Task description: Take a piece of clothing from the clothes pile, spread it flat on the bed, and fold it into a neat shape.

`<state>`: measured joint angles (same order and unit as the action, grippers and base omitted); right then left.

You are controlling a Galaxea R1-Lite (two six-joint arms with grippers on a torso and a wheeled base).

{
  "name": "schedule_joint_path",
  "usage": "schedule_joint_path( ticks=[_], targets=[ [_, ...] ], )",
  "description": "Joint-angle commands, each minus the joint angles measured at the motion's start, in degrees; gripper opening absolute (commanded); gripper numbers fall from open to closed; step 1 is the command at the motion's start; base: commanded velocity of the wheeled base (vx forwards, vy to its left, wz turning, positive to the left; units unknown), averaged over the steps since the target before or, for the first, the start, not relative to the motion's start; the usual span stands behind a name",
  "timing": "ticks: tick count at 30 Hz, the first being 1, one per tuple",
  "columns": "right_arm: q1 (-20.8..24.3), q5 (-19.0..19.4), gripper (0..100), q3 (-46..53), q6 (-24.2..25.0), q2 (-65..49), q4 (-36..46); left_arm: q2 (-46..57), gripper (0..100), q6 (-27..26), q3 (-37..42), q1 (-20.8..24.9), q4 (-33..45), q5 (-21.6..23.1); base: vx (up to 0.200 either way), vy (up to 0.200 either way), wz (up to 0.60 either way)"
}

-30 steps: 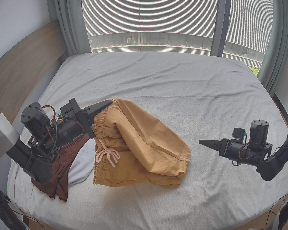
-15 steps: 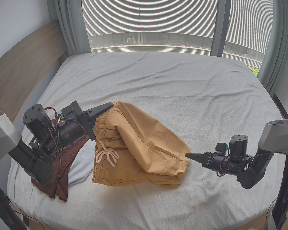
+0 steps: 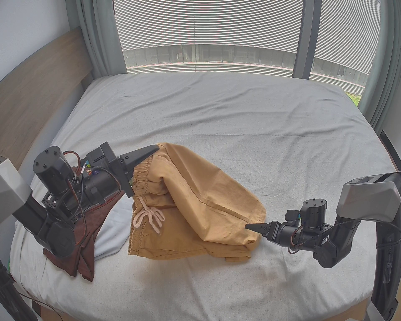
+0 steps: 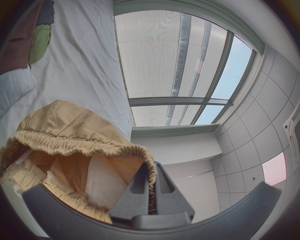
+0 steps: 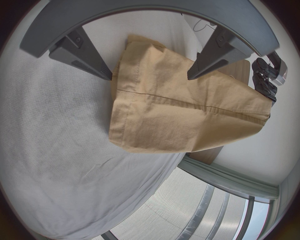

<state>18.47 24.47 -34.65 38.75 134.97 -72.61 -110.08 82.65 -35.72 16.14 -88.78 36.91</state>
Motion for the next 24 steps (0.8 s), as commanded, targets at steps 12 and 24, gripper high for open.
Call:
schedule_joint_path(
  ticks=[12,24],
  targets=[
    [1.3,1.1,100,-0.2,8.7,0.1,-10.0,-1.9,0,-0.2,-0.1,0.1,-0.1,0.0,0.000,0.000,0.00],
    [1.4,3.1,100,-1.2,8.5,4.1,-13.7,-1.7,0,-0.1,-0.1,0.0,-0.1,0.1,0.000,0.000,0.00]
  ],
)
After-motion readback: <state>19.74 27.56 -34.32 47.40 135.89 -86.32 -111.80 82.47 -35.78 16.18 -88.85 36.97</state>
